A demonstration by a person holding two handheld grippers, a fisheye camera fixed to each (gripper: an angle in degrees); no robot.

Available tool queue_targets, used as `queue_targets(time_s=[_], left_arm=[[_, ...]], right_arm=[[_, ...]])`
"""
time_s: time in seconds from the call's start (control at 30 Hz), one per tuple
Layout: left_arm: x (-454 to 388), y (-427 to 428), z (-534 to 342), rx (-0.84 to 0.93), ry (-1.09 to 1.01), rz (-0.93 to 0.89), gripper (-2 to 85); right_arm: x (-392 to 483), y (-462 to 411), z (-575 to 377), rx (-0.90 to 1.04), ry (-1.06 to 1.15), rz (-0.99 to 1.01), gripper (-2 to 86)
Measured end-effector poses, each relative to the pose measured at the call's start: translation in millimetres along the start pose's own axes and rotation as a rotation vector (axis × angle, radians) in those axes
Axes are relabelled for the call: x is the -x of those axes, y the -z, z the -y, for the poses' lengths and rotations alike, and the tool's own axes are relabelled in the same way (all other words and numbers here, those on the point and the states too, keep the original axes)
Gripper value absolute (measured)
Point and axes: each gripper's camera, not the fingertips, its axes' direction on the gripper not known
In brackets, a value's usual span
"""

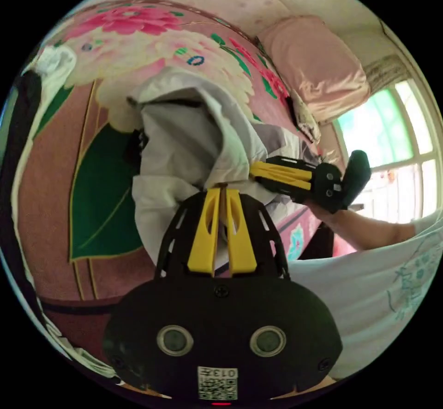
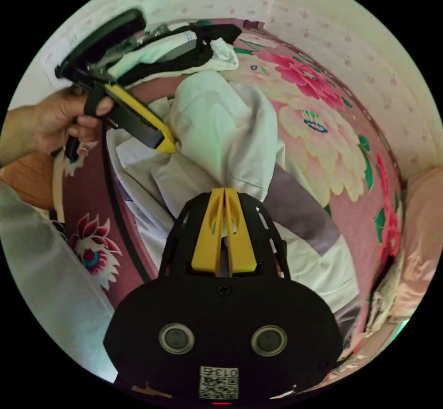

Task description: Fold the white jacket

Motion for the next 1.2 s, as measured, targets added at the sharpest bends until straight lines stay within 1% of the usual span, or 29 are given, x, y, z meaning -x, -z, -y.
queue_targets(time_s=[0.07,0.13,0.17,0.2,0.23,0.27,0.3,0.33,0.37,0.43,0.47,0.5,0.53,0.57,0.6,0.63,0.73,0.77,0.8,0.83,0.87,0.9,0.93,0.97,1.0,1.03,1.1,1.13,1.2], left_arm=[[14,7,-10,0.002,0.027,-0.023,1.3],[16,23,-24,-0.056,0.007,-0.041,1.0],[8,40,-33,-0.125,-0.020,-0.009,1.0],[-8,56,-37,-0.198,-0.090,0.064,1.0],[-18,62,-38,-0.231,-0.132,0.111,1.0],[-38,66,-37,-0.281,-0.205,0.200,1.0],[-55,61,-30,-0.305,-0.270,0.256,1.1],[-62,55,-25,-0.301,-0.304,0.269,1.1],[-70,36,-13,-0.258,-0.360,0.280,1.0],[-62,-4,6,-0.121,-0.355,0.329,0.5],[-45,-35,15,-0.009,-0.311,0.401,0.2],[-21,-61,18,0.064,-0.263,0.349,0.1],[-9,-66,19,0.061,-0.217,0.298,0.0],[13,-64,19,0.014,-0.119,0.171,0.0],[28,-64,21,0.020,-0.033,0.084,0.0],[30,-65,22,0.027,-0.029,0.075,0.1],[-1,-59,17,0.049,-0.164,0.224,1.2],[-21,-49,11,0.012,-0.225,0.300,2.0],[-44,-37,4,-0.068,-0.281,0.382,4.3],[-57,-32,1,-0.112,-0.306,0.419,5.4],[-83,-26,-1,-0.198,-0.370,0.481,7.8],[-109,-30,3,-0.252,-0.468,0.514,9.8],[-122,-35,9,-0.257,-0.521,0.514,10.6],[-144,-52,25,-0.236,-0.618,0.467,12.1],[-163,-73,46,-0.203,-0.693,0.381,13.5],[-172,-86,58,-0.182,-0.723,0.336,13.7],[-208,-150,109,-0.029,-0.826,0.178,14.8],[-218,-167,121,0.005,-0.854,0.157,15.0],[-262,-236,166,0.137,-0.932,0.070,16.2]], right_arm=[[-14,1,-5,0.009,-0.050,0.080,-0.1],[-25,16,-5,0.000,-0.090,0.156,-0.1],[-31,31,-6,-0.050,-0.115,0.174,-0.1],[-35,45,-8,-0.115,-0.149,0.115,0.0],[-36,50,-9,-0.149,-0.164,0.077,0.0],[-37,57,-9,-0.210,-0.190,0.021,0.1],[-36,55,-6,-0.250,-0.203,0.007,0.2],[-35,51,-5,-0.257,-0.207,0.002,0.2],[-31,37,0,-0.247,-0.210,-0.010,0.2],[-24,2,5,-0.149,-0.181,-0.033,0.2],[-19,-31,5,-0.023,-0.139,-0.054,0.2],[-16,-61,-2,0.078,-0.112,-0.064,0.2],[-16,-61,-8,0.002,-0.119,-0.071,0.2],[-17,-66,-15,-0.015,-0.121,-0.071,0.2],[-20,-69,-14,0.000,-0.123,-0.059,0.3],[-21,-69,-14,0.007,-0.126,-0.052,0.3],[-38,-59,-25,0.007,-0.204,0.024,0.4],[-50,-42,-43,-0.060,-0.282,0.053,0.5],[-62,-22,-69,-0.161,-0.365,0.070,0.7],[-68,-12,-85,-0.207,-0.411,0.075,0.9],[-81,5,-123,-0.277,-0.520,0.075,1.4],[-94,19,-167,-0.328,-0.646,0.072,2.5],[-100,24,-191,-0.352,-0.711,0.072,3.3],[-111,31,-243,-0.391,-0.856,0.081,5.5],[-121,35,-299,-0.424,-1.017,0.101,8.4],[-124,36,-326,-0.439,-1.094,0.108,9.0],[-124,37,-428,-0.473,-1.342,0.076,11.0],[-122,36,-450,-0.471,-1.393,0.055,11.4],[-112,28,-519,-0.513,-1.543,0.009,12.5]])
